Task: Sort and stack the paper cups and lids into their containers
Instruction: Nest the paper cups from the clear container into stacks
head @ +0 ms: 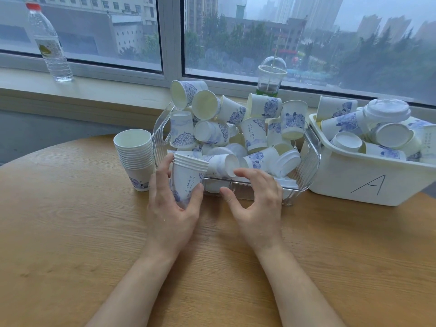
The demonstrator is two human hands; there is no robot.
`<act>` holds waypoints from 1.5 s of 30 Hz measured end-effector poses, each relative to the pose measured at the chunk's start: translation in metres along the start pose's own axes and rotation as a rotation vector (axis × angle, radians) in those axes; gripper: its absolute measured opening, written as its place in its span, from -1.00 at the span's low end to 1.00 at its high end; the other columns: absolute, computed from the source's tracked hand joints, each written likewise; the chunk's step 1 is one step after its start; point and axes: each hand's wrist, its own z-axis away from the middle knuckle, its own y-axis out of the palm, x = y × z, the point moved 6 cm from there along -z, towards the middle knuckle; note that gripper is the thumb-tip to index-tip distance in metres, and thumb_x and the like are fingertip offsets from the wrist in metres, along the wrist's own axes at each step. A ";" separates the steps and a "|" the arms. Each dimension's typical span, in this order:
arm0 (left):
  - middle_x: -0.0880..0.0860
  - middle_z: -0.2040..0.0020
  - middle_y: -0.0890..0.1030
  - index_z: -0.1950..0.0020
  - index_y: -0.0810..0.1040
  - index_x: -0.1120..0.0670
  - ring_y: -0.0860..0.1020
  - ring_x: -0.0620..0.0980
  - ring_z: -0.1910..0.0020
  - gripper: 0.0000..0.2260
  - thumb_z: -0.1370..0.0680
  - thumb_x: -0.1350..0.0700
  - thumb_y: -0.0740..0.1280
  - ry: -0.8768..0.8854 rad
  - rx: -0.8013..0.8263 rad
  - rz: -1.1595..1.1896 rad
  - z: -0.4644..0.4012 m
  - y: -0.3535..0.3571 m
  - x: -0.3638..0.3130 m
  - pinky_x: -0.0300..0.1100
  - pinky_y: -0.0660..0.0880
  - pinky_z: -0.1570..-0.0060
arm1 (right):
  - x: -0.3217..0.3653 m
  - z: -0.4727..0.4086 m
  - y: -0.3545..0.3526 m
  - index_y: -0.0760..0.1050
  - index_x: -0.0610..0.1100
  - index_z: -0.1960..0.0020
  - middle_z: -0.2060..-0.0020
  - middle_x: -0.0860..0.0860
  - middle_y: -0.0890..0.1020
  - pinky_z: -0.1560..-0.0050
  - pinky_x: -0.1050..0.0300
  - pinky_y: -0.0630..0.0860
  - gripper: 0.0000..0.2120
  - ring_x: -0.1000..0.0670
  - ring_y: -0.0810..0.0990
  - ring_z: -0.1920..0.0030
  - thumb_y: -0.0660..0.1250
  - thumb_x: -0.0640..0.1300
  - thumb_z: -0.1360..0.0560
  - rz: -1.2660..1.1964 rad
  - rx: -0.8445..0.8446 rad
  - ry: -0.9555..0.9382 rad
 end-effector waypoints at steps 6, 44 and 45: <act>0.01 -0.35 0.51 -0.60 0.31 0.00 0.48 -0.04 -0.35 -0.32 -0.54 0.06 0.53 -0.001 0.000 0.012 0.000 0.000 0.001 -0.47 0.30 -0.34 | 0.001 0.000 0.000 0.60 0.03 -0.21 -0.08 0.23 0.64 -0.39 -0.06 0.34 -0.70 0.10 0.55 -0.24 0.49 0.07 -0.52 -0.001 -0.007 -0.010; 0.02 -0.18 0.47 -0.50 0.41 -0.02 0.38 -0.40 -0.16 -0.28 -0.32 0.12 0.45 -0.057 0.011 -0.044 0.000 -0.003 -0.002 -0.63 0.20 -0.16 | 0.002 -0.034 0.032 0.25 0.14 -0.63 -0.44 0.08 0.50 -0.65 -0.16 -0.13 -0.36 -0.03 0.29 -0.56 0.37 0.10 -0.61 0.238 0.313 -0.053; 0.01 -0.18 0.47 -0.51 0.40 -0.02 0.40 -0.36 -0.16 -0.27 -0.32 0.12 0.45 -0.051 0.008 -0.047 0.000 -0.003 -0.002 -0.62 0.20 -0.17 | 0.001 -0.034 0.031 0.29 0.13 -0.61 -0.38 0.09 0.53 -0.65 -0.16 -0.09 -0.39 -0.03 0.35 -0.50 0.38 0.09 -0.60 0.220 0.295 -0.055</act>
